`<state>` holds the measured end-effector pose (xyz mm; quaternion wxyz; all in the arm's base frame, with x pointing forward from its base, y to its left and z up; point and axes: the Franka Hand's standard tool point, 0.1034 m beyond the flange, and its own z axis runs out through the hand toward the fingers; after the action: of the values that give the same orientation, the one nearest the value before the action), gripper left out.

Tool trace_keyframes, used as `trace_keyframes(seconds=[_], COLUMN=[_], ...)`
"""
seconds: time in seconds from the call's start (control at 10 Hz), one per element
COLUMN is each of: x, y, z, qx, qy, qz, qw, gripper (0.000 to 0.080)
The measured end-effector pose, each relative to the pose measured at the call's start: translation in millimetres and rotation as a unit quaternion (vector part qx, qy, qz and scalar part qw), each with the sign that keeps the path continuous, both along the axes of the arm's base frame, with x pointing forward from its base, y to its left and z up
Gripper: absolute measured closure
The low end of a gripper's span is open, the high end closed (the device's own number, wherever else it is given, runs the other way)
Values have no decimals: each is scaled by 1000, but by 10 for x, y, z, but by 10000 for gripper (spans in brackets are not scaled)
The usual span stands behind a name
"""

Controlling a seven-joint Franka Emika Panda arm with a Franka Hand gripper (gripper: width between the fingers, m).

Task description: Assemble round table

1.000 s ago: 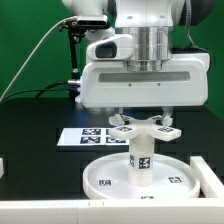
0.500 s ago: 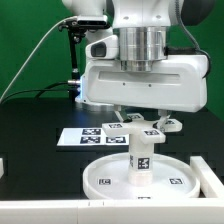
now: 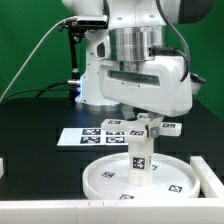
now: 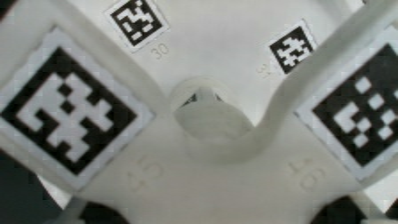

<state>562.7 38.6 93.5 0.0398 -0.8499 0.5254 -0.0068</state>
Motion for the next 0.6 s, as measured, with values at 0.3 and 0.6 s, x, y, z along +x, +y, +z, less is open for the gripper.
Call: trace_keyframes(seconds=[0.3, 0.6], x=[3, 3], y=[4, 13], z=[-1, 4], qx=[7, 7], qy=[2, 2], qz=[-71, -61], qw=[997, 998], gripper=[351, 207])
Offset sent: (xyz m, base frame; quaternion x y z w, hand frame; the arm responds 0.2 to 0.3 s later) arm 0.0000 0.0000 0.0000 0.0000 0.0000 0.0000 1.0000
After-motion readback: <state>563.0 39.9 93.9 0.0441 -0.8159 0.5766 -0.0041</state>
